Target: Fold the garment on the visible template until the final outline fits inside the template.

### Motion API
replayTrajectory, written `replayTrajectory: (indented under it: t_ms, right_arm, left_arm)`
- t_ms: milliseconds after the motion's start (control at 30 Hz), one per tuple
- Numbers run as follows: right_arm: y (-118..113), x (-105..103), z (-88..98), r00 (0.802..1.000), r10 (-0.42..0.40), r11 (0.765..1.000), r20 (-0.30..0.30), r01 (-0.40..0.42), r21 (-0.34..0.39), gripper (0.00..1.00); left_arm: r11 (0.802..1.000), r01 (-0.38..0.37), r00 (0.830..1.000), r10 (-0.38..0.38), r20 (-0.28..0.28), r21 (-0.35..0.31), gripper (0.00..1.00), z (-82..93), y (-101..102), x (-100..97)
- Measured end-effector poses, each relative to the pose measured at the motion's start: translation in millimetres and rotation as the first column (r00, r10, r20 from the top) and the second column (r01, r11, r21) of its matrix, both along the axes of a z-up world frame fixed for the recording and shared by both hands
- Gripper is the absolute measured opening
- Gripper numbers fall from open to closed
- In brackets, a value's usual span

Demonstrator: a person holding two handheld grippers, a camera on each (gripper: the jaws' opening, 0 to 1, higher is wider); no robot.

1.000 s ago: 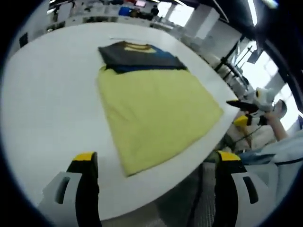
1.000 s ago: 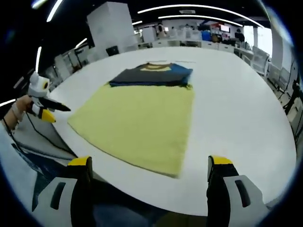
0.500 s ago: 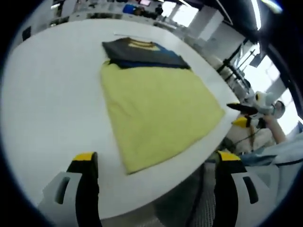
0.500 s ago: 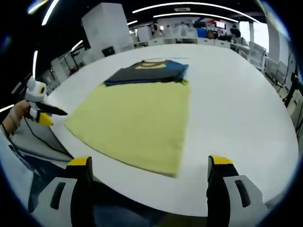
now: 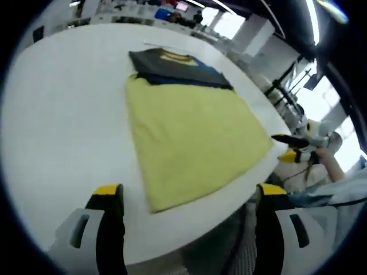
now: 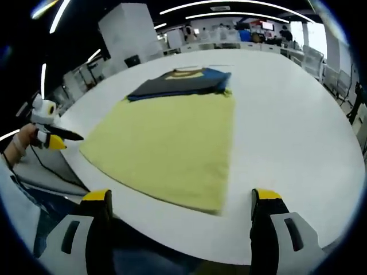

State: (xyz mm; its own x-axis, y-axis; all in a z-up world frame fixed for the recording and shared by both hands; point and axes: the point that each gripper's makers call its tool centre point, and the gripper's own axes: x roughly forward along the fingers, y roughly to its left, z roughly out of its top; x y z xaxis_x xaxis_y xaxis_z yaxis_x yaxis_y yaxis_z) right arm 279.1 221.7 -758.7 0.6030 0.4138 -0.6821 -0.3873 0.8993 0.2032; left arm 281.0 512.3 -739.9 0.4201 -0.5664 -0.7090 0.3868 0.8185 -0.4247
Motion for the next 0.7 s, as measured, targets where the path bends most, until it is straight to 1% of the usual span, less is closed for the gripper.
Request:
replayTrajectory:
  t_ms: [100, 133, 233, 433, 467, 567, 600, 667, 700]
  right_arm:
    - [-1.3, 2.4, 0.2, 1.0, -0.008, 1.0, 0.004, 0.008, 0.002, 0.96]
    - [-1.4, 3.3, 0.7, 1.0, -0.011, 1.0, 0.006, 0.011, 0.008, 0.95]
    - [-1.0, 4.4, 1.7, 1.0, -0.013, 1.0, 0.007, 0.012, 0.016, 0.9]
    - [-3.4, 6.7, 2.6, 0.999, -0.031, 0.999, 0.011, 0.031, 0.017, 0.86]
    - [-5.2, 7.0, 2.1, 0.999, -0.033, 0.999, 0.011, 0.033, 0.009, 0.84]
    - [-8.6, 6.8, 1.1, 0.999, -0.036, 0.999, 0.019, 0.037, -0.007, 0.78]
    - [-9.9, 6.9, 1.0, 0.999, -0.042, 0.999, 0.02, 0.043, -0.005, 0.76]
    - [-6.9, 6.7, 3.3, 0.998, -0.05, 0.998, 0.023, 0.049, 0.031, 0.69]
    - [-9.4, 6.4, 3.4, 0.998, -0.058, 0.998, 0.024, 0.057, 0.024, 0.67]
  left_arm:
    - [1.0, -0.006, 1.0, 0.006, 0.003, -0.005, 0.86, -0.2, -0.3, 0.5]
    - [1.0, -0.006, 1.0, 0.006, -0.002, -0.004, 0.83, -0.6, -0.2, -0.2]
    - [1.0, -0.001, 1.0, 0.001, -0.023, 0.005, 0.7, -3.1, 1.6, -3.7]
    - [1.0, -0.02, 0.999, 0.019, -0.032, -0.009, 0.52, -8.7, 1.4, -2.5]
    - [1.0, -0.023, 0.999, 0.023, -0.033, -0.005, 0.49, -9.6, 2.0, -2.0]
    - [0.999, -0.039, 0.999, 0.039, -0.033, 0.003, 0.45, -10.7, 3.7, -0.7]
    - [0.999, -0.043, 0.999, 0.043, -0.032, 0.007, 0.43, -11.4, 4.1, -0.5]
    - [0.999, -0.044, 0.999, 0.044, -0.028, 0.017, 0.38, -13.4, 5.3, -0.9]
    - [0.999, -0.046, 0.999, 0.047, -0.026, 0.023, 0.35, -14.3, 6.6, -0.5]
